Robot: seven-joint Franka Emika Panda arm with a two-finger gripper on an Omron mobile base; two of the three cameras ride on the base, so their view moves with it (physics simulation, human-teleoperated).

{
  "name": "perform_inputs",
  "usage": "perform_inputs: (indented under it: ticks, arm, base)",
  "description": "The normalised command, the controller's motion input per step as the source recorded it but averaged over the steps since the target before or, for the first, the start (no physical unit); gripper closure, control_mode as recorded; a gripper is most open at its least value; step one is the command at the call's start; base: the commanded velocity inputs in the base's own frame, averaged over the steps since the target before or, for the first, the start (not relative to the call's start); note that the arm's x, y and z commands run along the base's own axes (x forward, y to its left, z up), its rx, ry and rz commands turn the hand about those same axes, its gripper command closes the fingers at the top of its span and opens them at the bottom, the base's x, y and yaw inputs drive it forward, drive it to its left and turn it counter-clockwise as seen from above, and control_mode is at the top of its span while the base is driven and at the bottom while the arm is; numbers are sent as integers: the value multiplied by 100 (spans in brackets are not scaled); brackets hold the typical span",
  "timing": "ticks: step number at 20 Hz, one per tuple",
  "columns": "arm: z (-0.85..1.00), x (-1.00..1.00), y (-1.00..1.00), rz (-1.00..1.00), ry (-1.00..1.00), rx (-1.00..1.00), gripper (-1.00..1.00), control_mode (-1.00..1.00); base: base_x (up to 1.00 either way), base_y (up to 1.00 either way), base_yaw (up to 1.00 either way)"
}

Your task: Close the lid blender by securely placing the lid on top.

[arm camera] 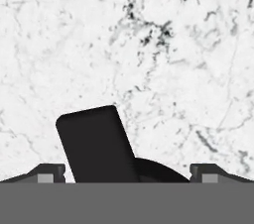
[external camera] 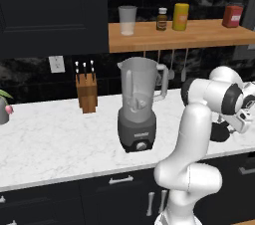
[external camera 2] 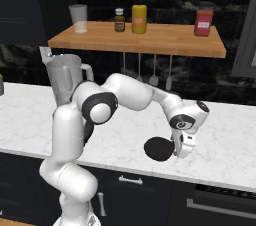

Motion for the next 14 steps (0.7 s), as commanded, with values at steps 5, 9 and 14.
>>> perform_inputs:
  ticks: [5, 9, 14]
  arm:
    - [-73, 6, 43, 12, 9, -1, 100, -100]
    - [-56, -7, 17, 4, 1, 0, 100, -100]
    - [0, -26, 5, 0, -8, 0, 100, -100]
  base:
    - [0, 0, 0]
    - [0, 0, 0]
    - [0, 0, 0]
